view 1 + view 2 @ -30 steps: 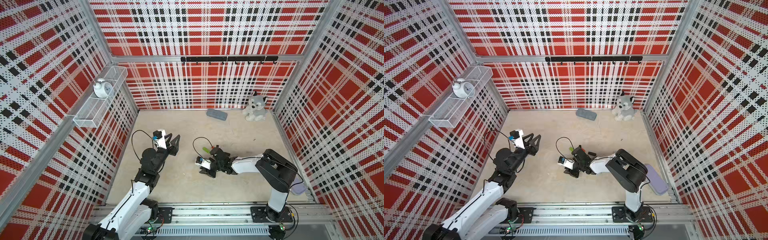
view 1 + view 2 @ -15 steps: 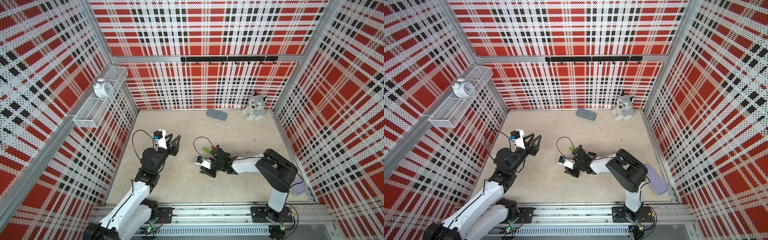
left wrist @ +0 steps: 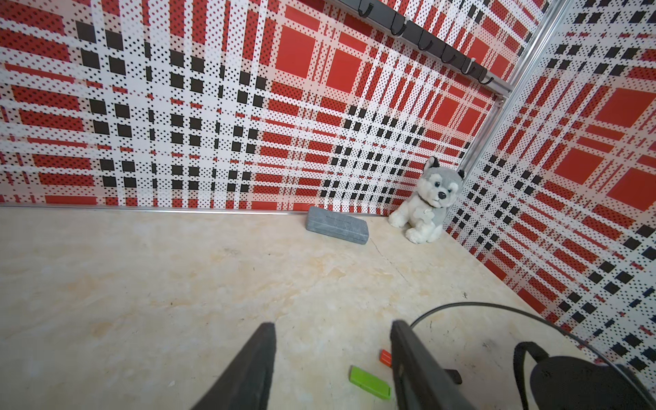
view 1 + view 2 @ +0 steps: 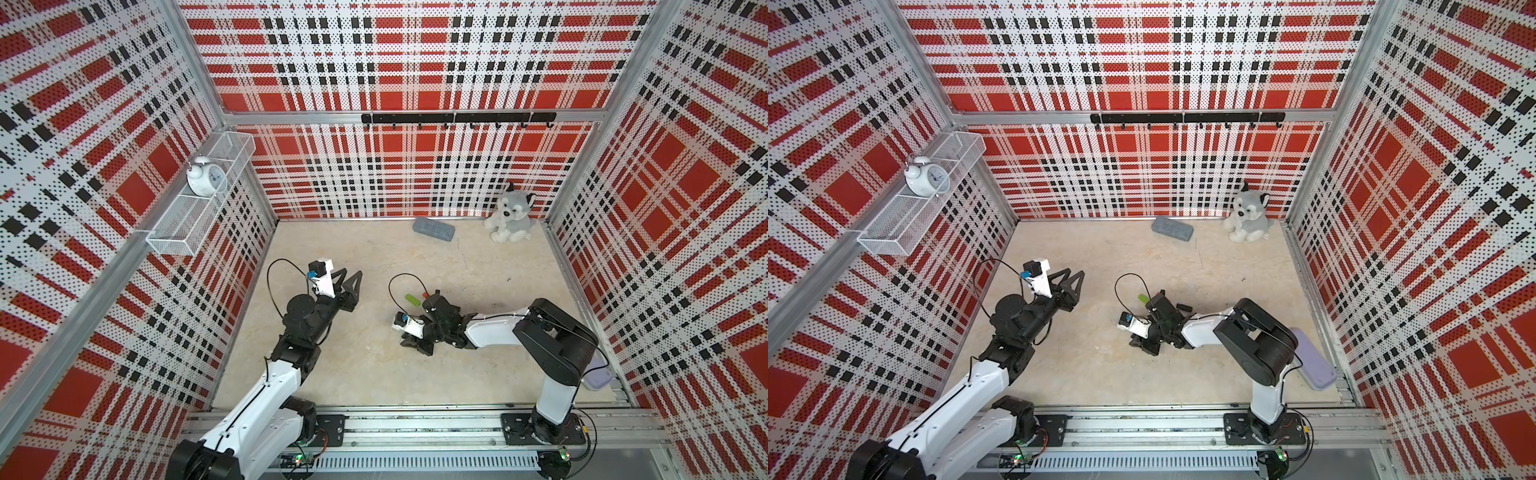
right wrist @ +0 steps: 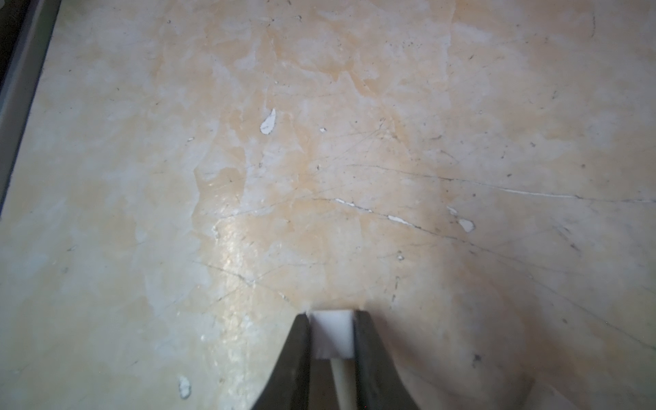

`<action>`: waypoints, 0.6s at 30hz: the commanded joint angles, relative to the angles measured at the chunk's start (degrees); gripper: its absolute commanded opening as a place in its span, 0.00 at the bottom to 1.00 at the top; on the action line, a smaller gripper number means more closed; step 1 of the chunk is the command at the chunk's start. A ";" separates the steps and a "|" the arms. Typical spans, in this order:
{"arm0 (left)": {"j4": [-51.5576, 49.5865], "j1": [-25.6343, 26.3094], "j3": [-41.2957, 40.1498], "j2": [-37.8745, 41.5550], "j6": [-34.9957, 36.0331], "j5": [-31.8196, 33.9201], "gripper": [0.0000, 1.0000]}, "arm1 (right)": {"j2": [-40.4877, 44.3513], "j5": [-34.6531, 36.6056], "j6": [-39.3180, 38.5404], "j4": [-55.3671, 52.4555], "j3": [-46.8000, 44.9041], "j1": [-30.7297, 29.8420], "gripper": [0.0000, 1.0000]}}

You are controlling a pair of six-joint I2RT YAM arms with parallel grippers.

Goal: Close the usb drive cover
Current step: Pick up the cover from the center of the board.

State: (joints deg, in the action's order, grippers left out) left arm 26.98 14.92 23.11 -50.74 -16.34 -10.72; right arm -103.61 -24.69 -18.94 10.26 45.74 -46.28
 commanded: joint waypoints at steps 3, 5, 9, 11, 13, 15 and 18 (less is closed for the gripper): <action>-1.03 -0.32 0.42 -2.16 -4.52 -5.36 0.54 | 7.92 2.24 -1.99 1.21 -1.31 0.31 0.17; -1.51 -0.24 0.99 -3.65 -6.95 -8.30 0.54 | 10.86 3.50 -2.95 1.94 -1.92 0.32 0.17; -1.38 -0.24 2.49 -6.77 -11.15 -16.68 0.54 | 17.19 6.21 -5.42 2.09 -2.56 0.62 0.18; -1.32 -0.30 3.39 -8.21 -12.49 -20.55 0.54 | 19.79 8.11 -6.87 1.43 -2.56 0.67 0.19; -1.32 0.14 4.17 -9.70 -13.35 -24.45 0.54 | 22.17 9.99 -8.40 0.89 -2.24 0.67 0.20; -1.32 1.20 4.94 -11.41 -13.53 -28.49 0.55 | 24.10 11.30 -9.48 0.47 -1.90 0.68 0.20; -1.32 3.40 6.33 -14.52 -13.46 -33.95 0.55 | 26.42 12.15 -10.71 0.07 -1.21 0.67 0.20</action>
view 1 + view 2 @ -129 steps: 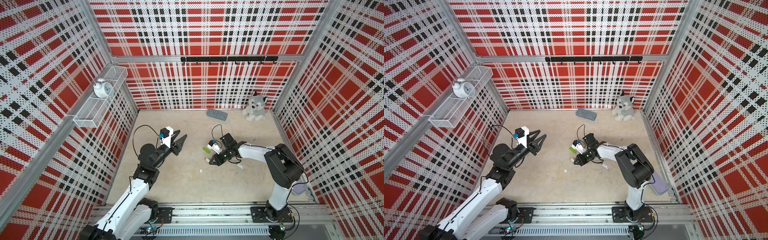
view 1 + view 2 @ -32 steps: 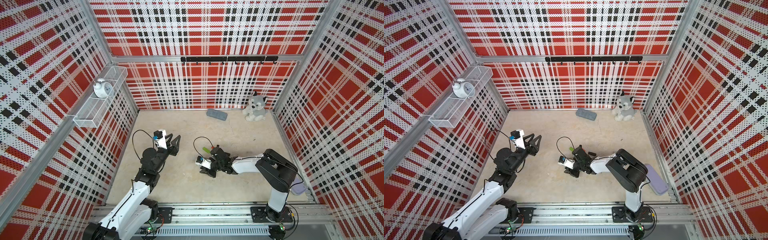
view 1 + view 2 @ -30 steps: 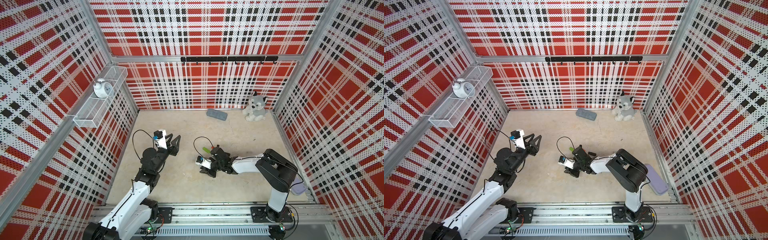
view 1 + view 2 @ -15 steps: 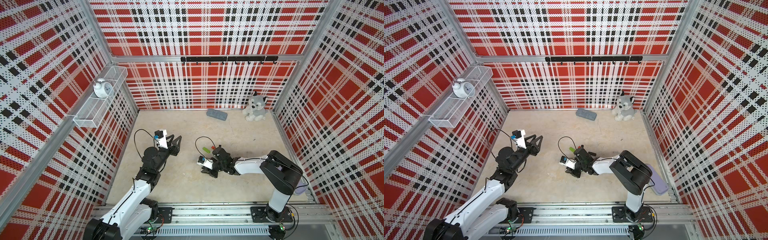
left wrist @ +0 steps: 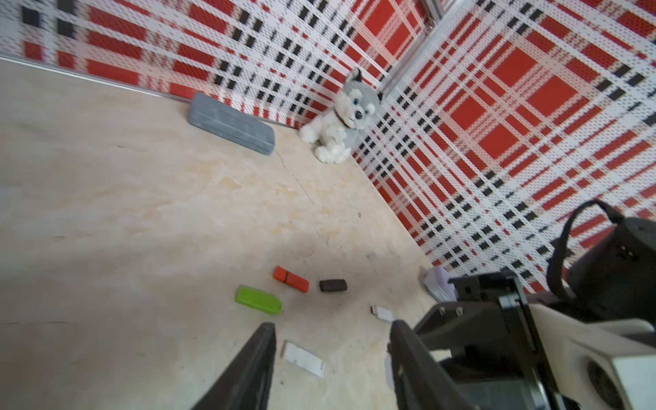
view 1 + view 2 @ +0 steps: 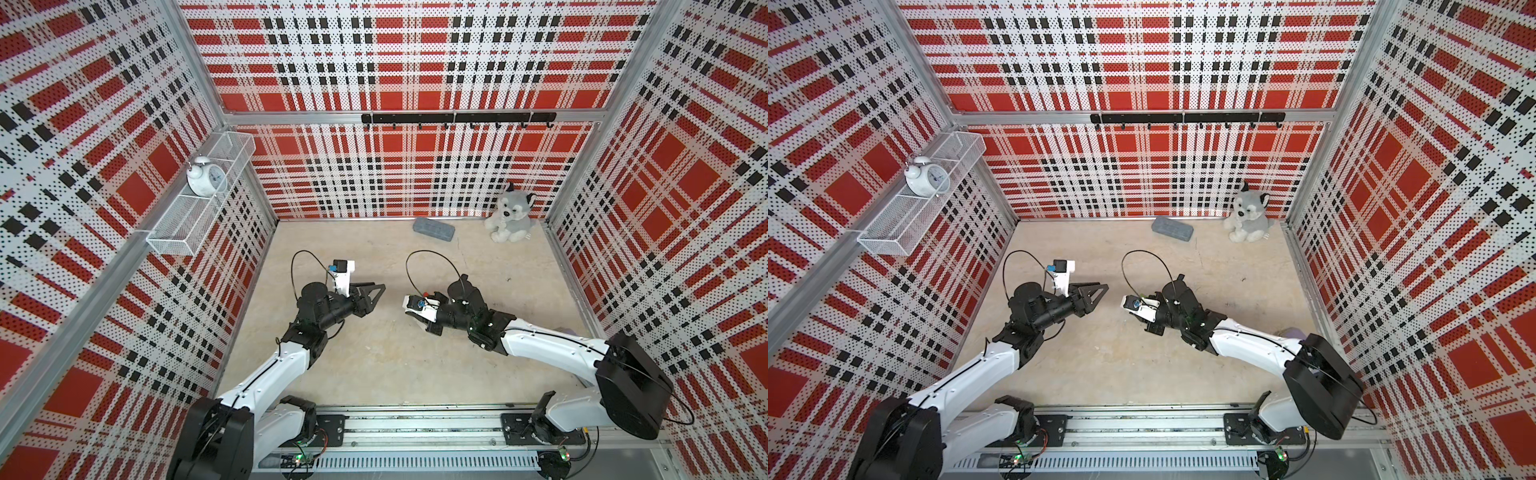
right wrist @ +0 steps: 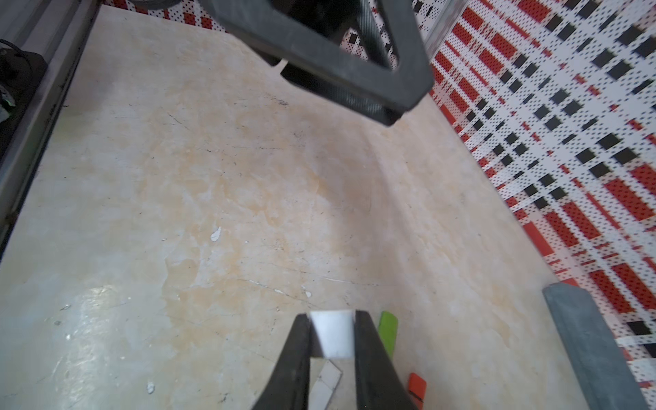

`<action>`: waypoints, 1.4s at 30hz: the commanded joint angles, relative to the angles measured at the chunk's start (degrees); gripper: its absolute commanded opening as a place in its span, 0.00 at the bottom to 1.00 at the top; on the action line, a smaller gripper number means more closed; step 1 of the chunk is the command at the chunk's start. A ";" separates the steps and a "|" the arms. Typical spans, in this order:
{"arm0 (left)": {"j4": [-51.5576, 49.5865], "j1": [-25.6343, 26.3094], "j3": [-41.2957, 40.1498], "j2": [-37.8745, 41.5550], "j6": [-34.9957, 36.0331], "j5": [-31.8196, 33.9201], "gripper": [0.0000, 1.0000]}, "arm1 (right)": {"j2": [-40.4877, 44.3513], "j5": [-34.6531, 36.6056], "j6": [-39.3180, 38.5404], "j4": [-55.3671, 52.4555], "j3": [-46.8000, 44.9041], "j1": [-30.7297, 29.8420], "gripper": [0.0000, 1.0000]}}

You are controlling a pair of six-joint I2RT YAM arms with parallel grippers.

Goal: Close the usb drive cover
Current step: Pick up the cover from the center of the board.

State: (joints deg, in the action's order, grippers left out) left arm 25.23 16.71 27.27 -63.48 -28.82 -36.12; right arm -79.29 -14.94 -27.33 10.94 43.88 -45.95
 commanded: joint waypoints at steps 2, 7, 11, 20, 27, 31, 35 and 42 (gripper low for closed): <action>0.41 2.77 2.97 -3.69 -1.19 -11.68 0.56 | 3.25 2.81 -2.84 -0.51 1.03 0.34 0.21; 1.16 4.85 4.79 -6.56 -1.33 -15.77 0.58 | 4.82 3.22 -3.92 -0.06 1.08 0.34 0.22; 1.57 5.97 6.08 -8.37 -1.59 -17.22 0.58 | 5.19 3.00 -3.98 0.35 0.95 0.34 0.23; 2.45 7.72 8.00 -12.03 -2.29 -16.13 0.55 | 5.17 1.77 -3.53 1.36 0.94 0.34 0.24; 4.27 7.91 9.03 -14.20 -3.77 -16.65 0.46 | 4.84 1.45 -3.56 1.70 0.81 0.34 0.24; 4.60 7.95 9.20 -14.90 -4.53 -17.66 0.36 | 4.58 1.51 -3.54 2.16 0.63 0.34 0.24; 4.71 7.99 9.37 -15.52 -4.97 -18.85 0.27 | 4.40 1.40 -3.53 2.51 0.59 0.34 0.24; 4.76 7.88 9.87 -16.54 -5.33 -19.29 0.06 | 4.40 1.49 -3.52 2.86 0.42 0.34 0.24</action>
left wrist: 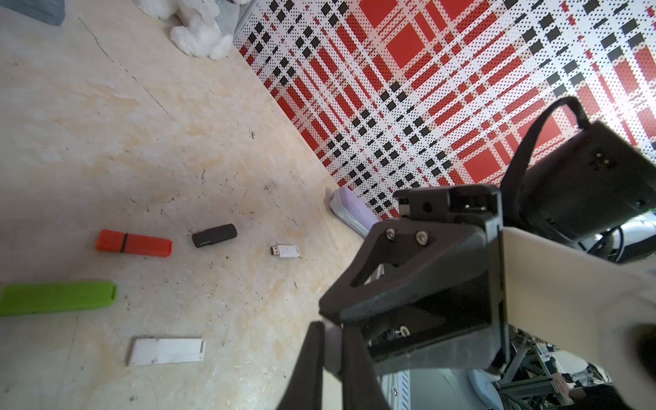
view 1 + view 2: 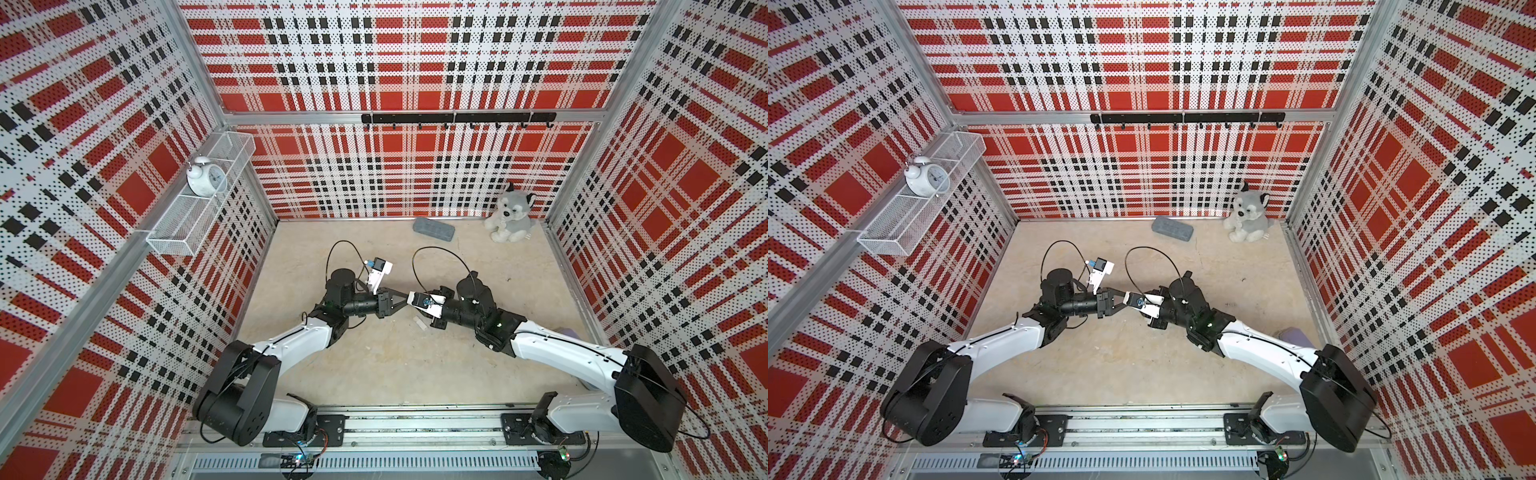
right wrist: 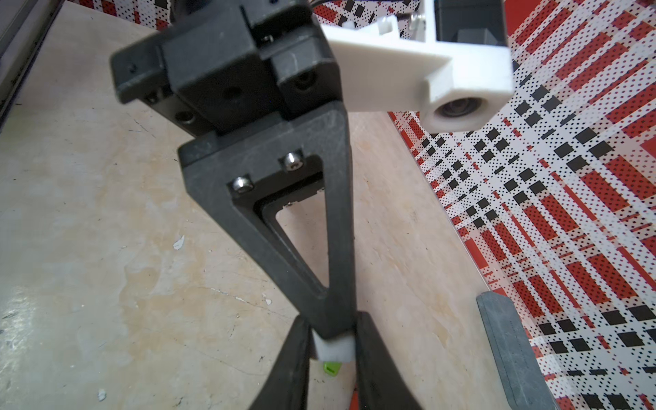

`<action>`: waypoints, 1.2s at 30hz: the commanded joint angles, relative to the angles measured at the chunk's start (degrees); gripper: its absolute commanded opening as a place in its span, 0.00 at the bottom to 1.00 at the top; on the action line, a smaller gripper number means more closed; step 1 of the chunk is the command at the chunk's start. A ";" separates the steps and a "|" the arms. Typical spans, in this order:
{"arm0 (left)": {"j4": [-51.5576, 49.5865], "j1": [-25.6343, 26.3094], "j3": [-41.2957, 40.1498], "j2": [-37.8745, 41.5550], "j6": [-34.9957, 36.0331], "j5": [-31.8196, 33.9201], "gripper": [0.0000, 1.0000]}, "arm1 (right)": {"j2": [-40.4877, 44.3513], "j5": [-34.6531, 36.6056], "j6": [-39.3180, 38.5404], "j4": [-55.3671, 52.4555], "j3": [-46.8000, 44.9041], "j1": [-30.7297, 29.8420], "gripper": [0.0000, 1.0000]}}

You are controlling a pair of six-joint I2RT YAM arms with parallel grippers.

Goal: Close the usb drive cover
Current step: Pick up the cover from the center of the board, then pick up the USB drive from the center of the board.

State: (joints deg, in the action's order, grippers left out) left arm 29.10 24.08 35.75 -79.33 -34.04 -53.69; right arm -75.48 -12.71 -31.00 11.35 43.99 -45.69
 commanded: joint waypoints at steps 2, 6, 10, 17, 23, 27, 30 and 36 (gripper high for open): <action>0.89 0.50 1.59 -0.83 -0.14 -1.22 0.02 | 0.65 -0.69 0.13 2.40 0.28 0.08 0.24; 0.98 0.36 1.91 -0.82 0.09 -0.66 0.00 | 1.16 -0.65 0.15 2.15 -0.04 0.08 0.24; 0.96 -0.31 1.87 -0.19 0.38 0.22 0.00 | 2.44 1.58 1.20 1.94 -0.82 0.08 0.36; 0.95 -2.05 1.25 2.04 1.39 0.70 0.00 | 9.64 7.78 9.53 -2.23 -5.36 2.29 0.48; 0.97 -3.07 1.30 3.82 2.01 0.77 0.00 | 13.54 10.55 35.93 -15.46 -5.71 13.17 0.50; 0.96 -3.50 1.44 4.52 2.29 1.19 0.00 | 11.22 11.00 45.06 -29.25 -3.76 16.85 0.51; 0.79 -3.68 1.52 4.89 2.67 1.46 0.00 | 7.72 11.70 48.87 -36.79 -2.61 17.19 0.51; 0.08 -3.95 1.50 5.15 3.75 1.37 0.00 | -0.11 16.93 50.67 -45.27 0.35 17.82 0.56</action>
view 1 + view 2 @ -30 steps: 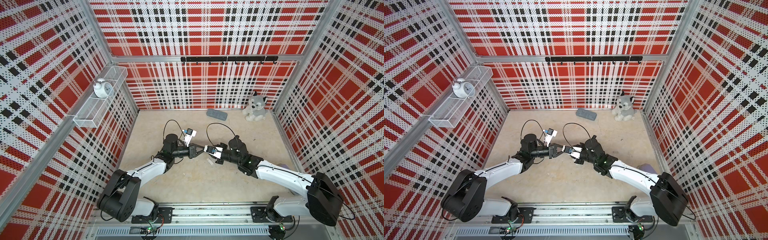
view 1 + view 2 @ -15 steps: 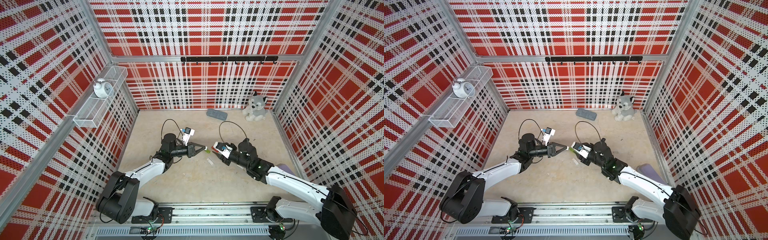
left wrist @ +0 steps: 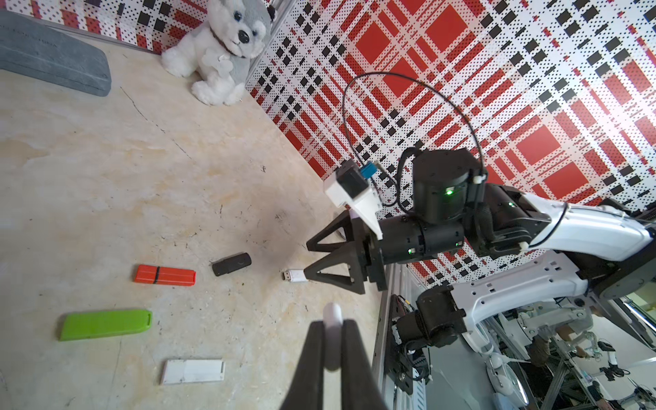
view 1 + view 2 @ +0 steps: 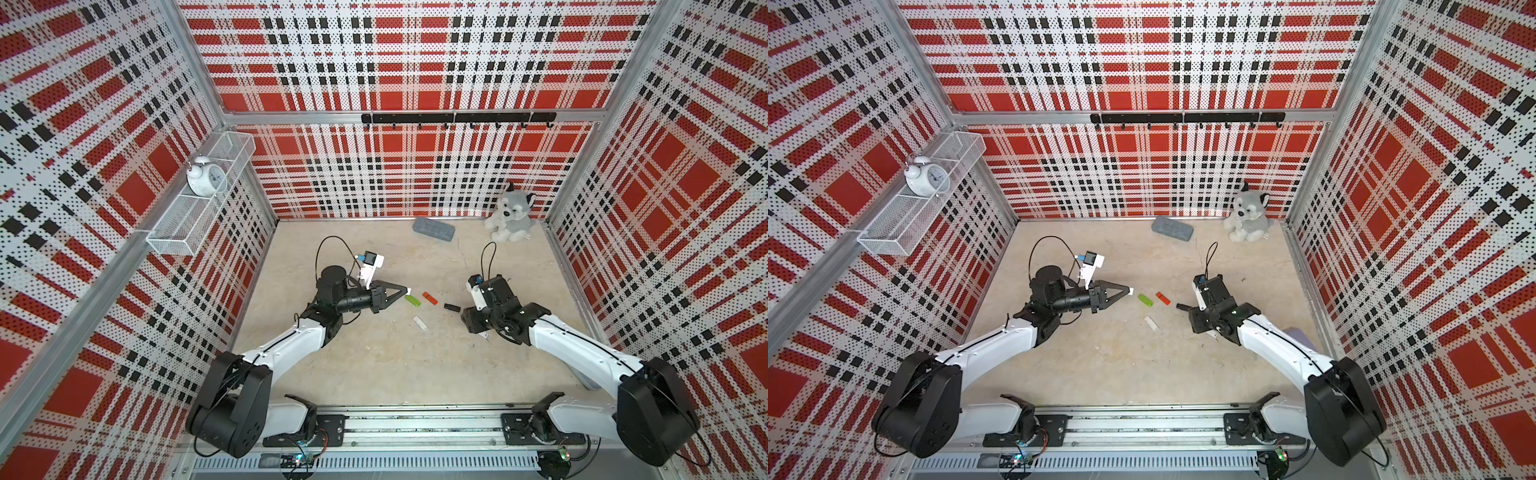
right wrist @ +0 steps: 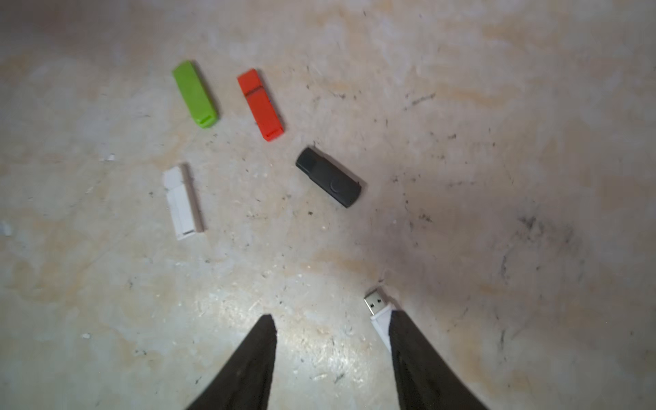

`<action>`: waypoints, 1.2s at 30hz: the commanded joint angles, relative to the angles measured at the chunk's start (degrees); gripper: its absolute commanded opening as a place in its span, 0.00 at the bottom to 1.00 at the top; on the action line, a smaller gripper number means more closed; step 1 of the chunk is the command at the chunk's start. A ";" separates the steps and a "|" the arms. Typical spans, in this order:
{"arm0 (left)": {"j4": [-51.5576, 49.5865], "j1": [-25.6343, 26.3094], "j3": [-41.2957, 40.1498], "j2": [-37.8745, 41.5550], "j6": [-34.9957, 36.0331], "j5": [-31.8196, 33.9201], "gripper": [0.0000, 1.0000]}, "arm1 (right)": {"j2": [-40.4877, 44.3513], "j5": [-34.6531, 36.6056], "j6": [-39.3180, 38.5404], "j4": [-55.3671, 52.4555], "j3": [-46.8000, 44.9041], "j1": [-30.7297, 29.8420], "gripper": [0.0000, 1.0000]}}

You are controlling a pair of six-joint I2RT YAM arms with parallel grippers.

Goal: Close the usb drive cover
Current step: Pick up the USB drive from the center of the board.

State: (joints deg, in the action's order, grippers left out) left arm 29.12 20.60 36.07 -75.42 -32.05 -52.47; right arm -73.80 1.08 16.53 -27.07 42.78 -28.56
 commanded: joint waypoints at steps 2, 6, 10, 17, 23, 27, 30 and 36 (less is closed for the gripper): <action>-0.20 -0.56 1.19 1.24 1.98 -0.05 0.00 | -4.20 2.05 2.80 -7.46 2.46 1.86 0.56; -0.80 -0.74 1.16 1.50 2.34 -0.53 0.00 | -7.73 0.41 2.25 -8.27 3.57 3.62 0.57; -1.09 -0.91 0.84 1.77 2.76 -0.35 0.00 | -9.95 0.24 1.23 -7.39 4.18 3.98 0.58; -1.45 -1.44 1.24 1.33 2.96 -1.28 0.00 | -15.80 0.38 1.13 -7.94 5.23 4.17 0.55; -1.88 -2.14 1.19 1.59 3.22 -1.68 0.00 | -16.55 -1.00 2.76 -8.25 3.84 4.14 0.48; -2.06 -2.63 1.35 1.60 3.31 -1.87 0.00 | -16.45 -1.05 3.91 -9.72 3.45 3.70 0.37; -2.16 -2.76 1.54 1.41 3.49 -2.09 0.00 | -16.13 0.22 4.61 -11.64 3.61 3.33 0.32; -2.32 -2.85 1.79 0.88 3.48 -2.29 0.00 | -17.40 2.07 5.24 -13.47 3.90 2.01 0.31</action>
State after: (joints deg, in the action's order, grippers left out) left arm 27.40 18.20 36.07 -74.98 -29.52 -53.82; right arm -89.71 2.31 20.62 -35.79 47.35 -25.50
